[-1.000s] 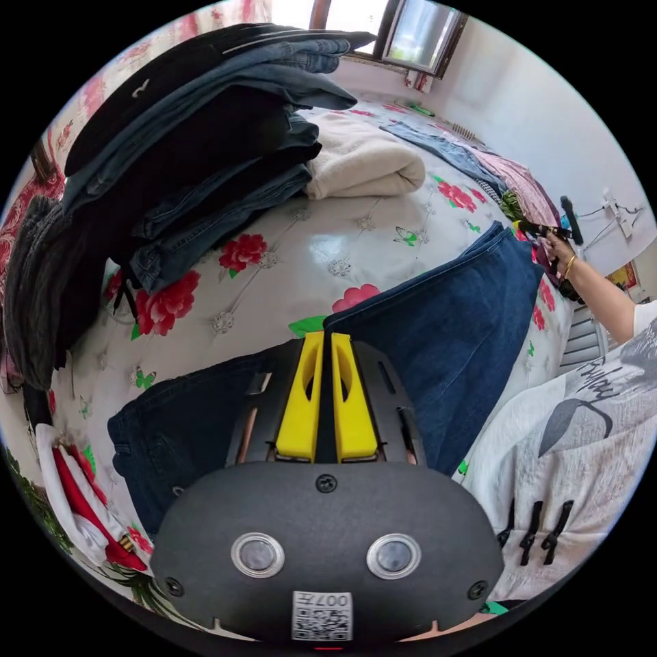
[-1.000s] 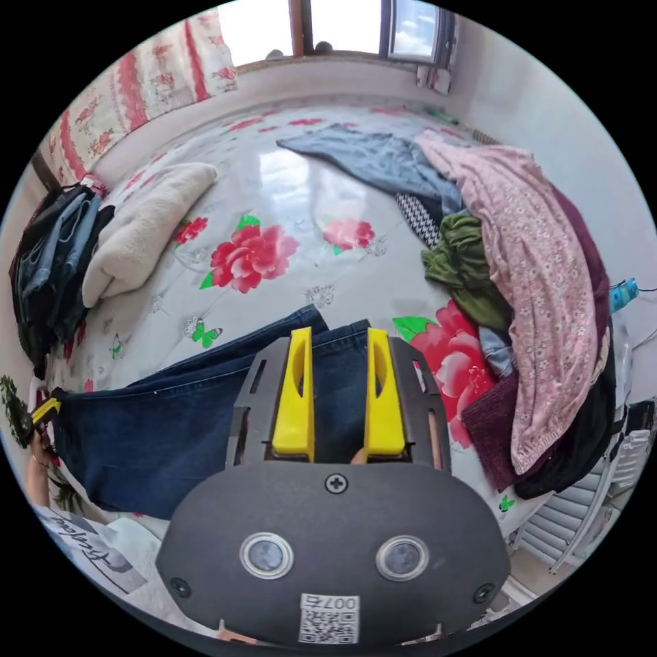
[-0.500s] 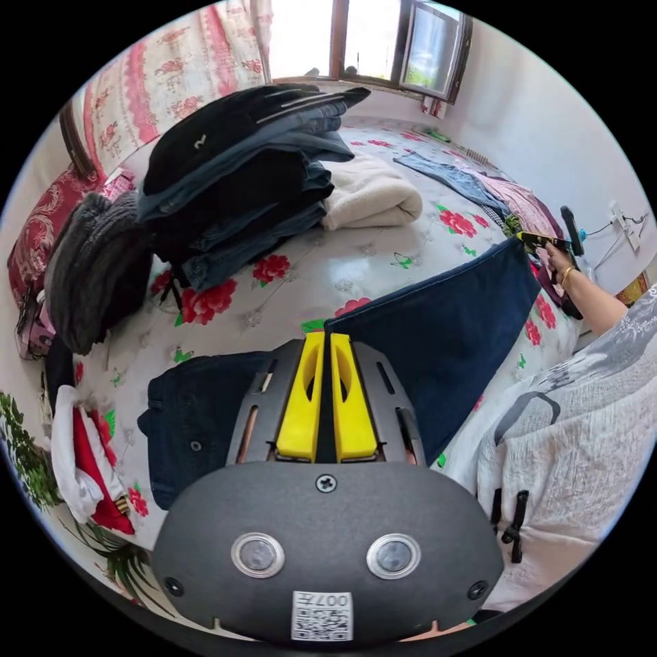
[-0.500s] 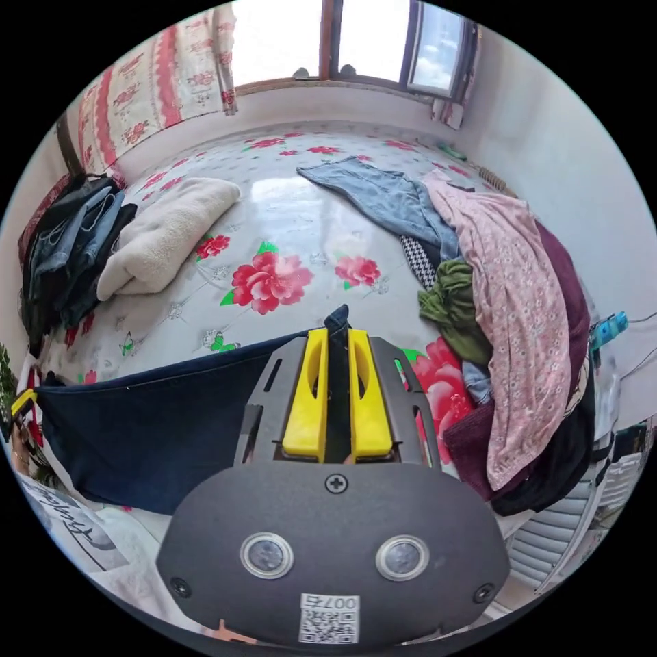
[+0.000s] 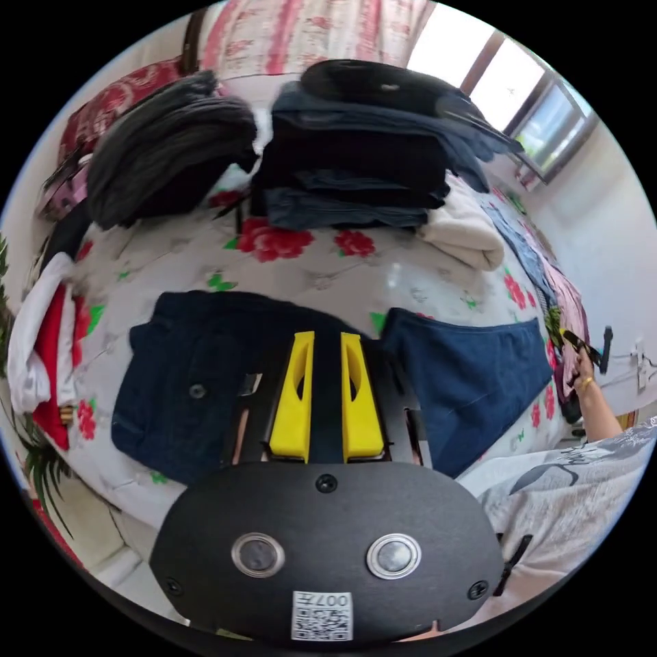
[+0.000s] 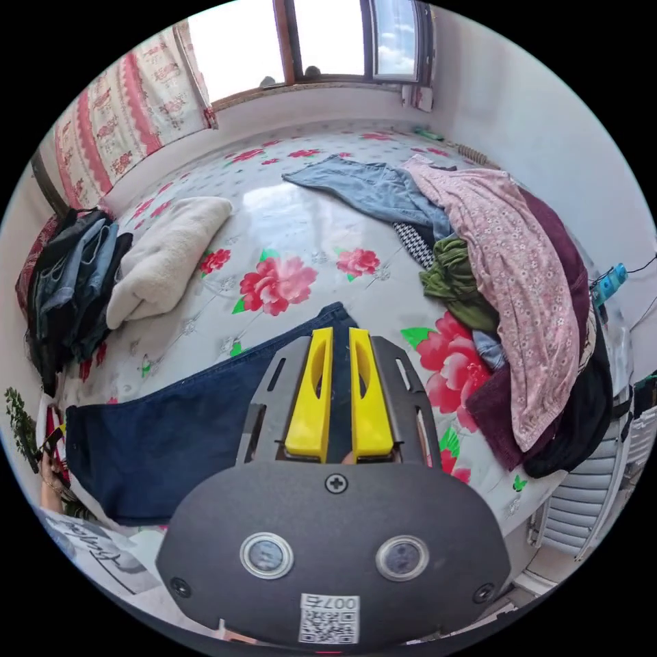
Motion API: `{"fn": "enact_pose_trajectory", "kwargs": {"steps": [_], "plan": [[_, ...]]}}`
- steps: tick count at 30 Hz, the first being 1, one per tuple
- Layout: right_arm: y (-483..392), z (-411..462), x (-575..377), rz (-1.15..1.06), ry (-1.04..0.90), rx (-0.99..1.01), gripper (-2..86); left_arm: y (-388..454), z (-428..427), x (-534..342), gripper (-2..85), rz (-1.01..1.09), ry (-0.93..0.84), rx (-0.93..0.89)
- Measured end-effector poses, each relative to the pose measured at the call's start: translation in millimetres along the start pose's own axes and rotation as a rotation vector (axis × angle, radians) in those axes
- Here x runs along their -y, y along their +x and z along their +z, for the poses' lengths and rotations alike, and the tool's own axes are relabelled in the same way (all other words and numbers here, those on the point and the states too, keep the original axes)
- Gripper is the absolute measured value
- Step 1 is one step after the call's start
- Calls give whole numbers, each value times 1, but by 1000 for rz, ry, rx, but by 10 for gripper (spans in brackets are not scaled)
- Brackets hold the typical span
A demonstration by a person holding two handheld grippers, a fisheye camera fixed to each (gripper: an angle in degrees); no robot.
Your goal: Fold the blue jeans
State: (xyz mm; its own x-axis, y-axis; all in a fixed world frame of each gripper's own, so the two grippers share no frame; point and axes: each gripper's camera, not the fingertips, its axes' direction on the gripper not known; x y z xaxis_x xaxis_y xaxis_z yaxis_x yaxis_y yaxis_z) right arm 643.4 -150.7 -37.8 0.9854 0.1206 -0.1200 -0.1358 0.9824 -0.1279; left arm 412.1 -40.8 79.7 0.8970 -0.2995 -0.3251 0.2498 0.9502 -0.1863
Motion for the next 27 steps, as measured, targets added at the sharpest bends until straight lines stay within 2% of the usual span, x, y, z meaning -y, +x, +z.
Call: {"fn": "enact_pose_trajectory", "kwargs": {"steps": [3, 8, 11, 13, 17, 20, 24, 27], "plan": [[-11, 3, -21, -2, -57, 107, 27, -59, -13, -2, 83, -82, -6, 141], [-57, 16, -45, -93, -164, 193, 15, -129, -7, 26, 119, -90, -77, 228], [-86, 16, -48, -172, -197, 220, 6, -157, 27, 34, 138, -107, -245, 194], [-101, 14, -45, -207, -223, 236, 2, -171, 34, 31, 135, -164, -257, 137], [-111, 8, -41, -224, -217, 236, -2, -183, 14, 18, 56, -153, -183, 54], [-115, 3, -40, -225, -207, 230, -2, -188, -15, 2, 40, -122, -100, 8], [-116, -2, -43, -209, -209, 246, -3, -184, -108, -49, 34, -248, 188, 41], [-119, -1, -50, -206, -224, 252, -3, -177, -149, -87, 37, -358, 242, 124]]}}
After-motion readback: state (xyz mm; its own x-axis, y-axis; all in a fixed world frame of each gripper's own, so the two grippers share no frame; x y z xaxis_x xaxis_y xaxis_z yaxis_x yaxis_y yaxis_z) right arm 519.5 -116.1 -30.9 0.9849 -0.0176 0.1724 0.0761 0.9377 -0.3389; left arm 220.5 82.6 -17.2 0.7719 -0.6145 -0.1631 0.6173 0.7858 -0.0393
